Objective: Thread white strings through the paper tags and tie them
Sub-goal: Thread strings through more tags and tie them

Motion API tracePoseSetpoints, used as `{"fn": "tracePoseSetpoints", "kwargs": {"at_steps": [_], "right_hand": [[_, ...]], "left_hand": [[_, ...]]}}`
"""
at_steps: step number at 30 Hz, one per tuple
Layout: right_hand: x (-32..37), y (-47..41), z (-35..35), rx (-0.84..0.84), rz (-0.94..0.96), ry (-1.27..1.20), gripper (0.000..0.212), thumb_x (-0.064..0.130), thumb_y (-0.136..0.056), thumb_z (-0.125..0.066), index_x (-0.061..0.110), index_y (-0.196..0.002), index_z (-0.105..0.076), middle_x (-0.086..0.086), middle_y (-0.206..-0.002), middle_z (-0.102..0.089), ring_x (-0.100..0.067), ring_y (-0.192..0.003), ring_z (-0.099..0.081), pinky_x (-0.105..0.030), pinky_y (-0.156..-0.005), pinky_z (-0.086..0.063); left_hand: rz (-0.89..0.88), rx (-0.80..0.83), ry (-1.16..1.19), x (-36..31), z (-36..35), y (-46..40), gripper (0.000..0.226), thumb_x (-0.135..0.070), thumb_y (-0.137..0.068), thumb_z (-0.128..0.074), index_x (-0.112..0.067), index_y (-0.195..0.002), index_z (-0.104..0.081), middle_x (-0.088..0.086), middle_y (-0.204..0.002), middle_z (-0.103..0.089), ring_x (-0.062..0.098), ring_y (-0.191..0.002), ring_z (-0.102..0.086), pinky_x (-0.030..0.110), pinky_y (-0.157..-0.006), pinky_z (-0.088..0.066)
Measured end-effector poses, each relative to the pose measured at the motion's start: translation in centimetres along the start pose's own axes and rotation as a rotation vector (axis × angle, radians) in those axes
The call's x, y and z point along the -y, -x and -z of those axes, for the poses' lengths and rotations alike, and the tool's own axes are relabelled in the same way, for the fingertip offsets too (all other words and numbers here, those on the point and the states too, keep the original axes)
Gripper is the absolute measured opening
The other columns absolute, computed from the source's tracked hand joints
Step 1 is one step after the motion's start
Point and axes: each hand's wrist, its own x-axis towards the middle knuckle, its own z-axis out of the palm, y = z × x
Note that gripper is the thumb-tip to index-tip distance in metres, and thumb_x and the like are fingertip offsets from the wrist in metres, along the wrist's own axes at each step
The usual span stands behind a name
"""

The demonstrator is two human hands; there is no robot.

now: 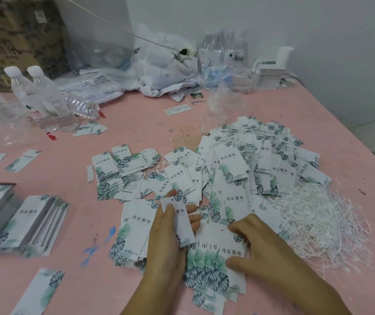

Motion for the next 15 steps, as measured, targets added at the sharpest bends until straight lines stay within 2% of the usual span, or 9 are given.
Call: {"fn": "tracePoseSetpoints", "kwargs": {"at_steps": [5,11,13,15], "right_hand": [[-0.4,-0.1,0.1,-0.071,-0.013,-0.193,0.034,0.037,-0.078,-0.075,0.043,-0.104,-0.054,0.025,-0.099,-0.049,0.013,-0.091,-0.048,-0.009,-0.072,-0.038],[-0.2,-0.1,0.1,-0.182,-0.025,-0.299,0.026,0.024,-0.078,-0.077,0.041,-0.091,-0.062,0.025,-0.095,-0.052,0.003,-0.076,-0.051,-0.006,-0.07,-0.039],[0.0,0.0,0.1,-0.201,-0.011,-0.282,0.025,0.023,-0.079,-0.076,0.04,-0.091,-0.062,0.024,-0.096,-0.052,0.004,-0.08,-0.052,-0.007,-0.07,-0.038],[0.6,0.2,-0.1,-0.244,0.004,-0.233,0.026,0.028,-0.082,-0.073,0.04,-0.101,-0.06,0.025,-0.103,-0.049,0.007,-0.093,-0.052,-0.01,-0.074,-0.041]], "left_hand": [[0.02,0.04,0.036,-0.1,-0.2,0.2,0.03,-0.023,-0.106,-0.037,-0.022,-0.121,-0.063,0.021,-0.091,-0.074,0.022,-0.067,-0.068,0.03,-0.062,-0.061],[0.087,0.064,0.102,-0.1,-0.2,0.3,0.033,-0.027,-0.105,-0.038,-0.012,-0.121,-0.063,0.021,-0.087,-0.072,0.024,-0.066,-0.068,0.031,-0.059,-0.061],[0.105,0.082,0.106,-0.2,-0.3,0.3,0.035,-0.029,-0.104,-0.039,-0.008,-0.121,-0.062,0.022,-0.085,-0.07,0.025,-0.065,-0.067,0.031,-0.057,-0.06],[0.133,0.085,0.127,0.1,-0.3,0.3,0.038,-0.031,-0.103,-0.041,-0.003,-0.122,-0.059,0.023,-0.084,-0.069,0.026,-0.063,-0.066,0.032,-0.057,-0.059]]}}
